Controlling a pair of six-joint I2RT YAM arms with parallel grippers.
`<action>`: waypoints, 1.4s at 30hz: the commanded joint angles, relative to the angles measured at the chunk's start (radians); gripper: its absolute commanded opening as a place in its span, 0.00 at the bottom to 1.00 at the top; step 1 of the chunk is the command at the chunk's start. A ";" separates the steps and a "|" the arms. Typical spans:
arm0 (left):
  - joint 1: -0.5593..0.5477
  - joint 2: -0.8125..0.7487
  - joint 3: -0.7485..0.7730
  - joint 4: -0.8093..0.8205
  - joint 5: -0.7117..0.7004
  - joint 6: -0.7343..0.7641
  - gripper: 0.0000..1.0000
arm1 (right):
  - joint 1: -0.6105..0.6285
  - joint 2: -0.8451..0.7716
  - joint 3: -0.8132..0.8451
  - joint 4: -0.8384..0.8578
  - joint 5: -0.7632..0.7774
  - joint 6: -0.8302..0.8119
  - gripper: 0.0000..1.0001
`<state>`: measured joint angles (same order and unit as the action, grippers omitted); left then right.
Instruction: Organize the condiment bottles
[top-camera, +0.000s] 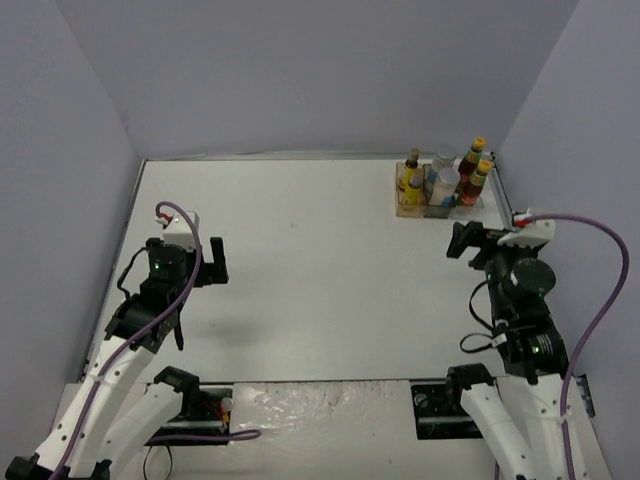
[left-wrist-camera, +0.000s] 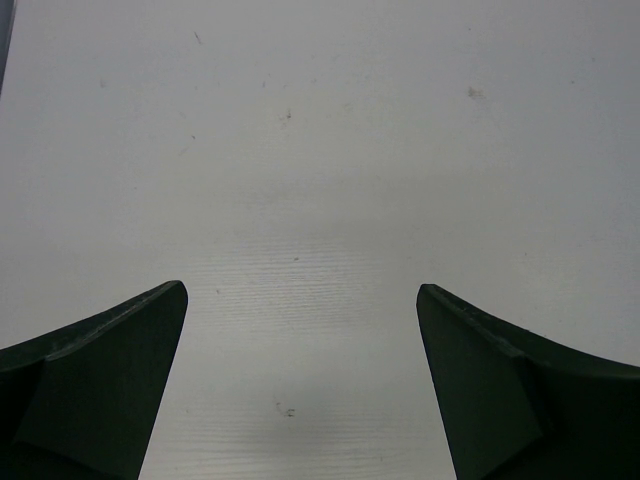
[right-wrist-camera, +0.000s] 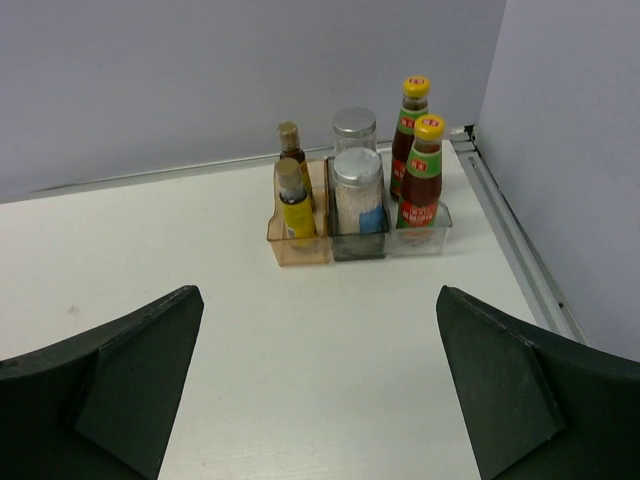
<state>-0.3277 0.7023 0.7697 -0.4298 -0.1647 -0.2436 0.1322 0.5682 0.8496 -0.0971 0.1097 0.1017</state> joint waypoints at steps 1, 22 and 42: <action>-0.009 -0.026 0.010 0.056 -0.037 -0.003 0.97 | 0.000 -0.112 -0.070 -0.021 0.023 0.031 1.00; -0.010 -0.091 -0.031 0.041 -0.107 0.024 0.97 | 0.035 -0.237 -0.096 -0.157 0.067 0.041 1.00; -0.008 -0.059 -0.048 0.082 -0.124 0.050 0.97 | 0.071 -0.228 -0.093 -0.165 0.090 0.052 1.00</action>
<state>-0.3328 0.6331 0.6994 -0.4187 -0.2675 -0.2107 0.1904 0.3134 0.7532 -0.3193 0.1705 0.1432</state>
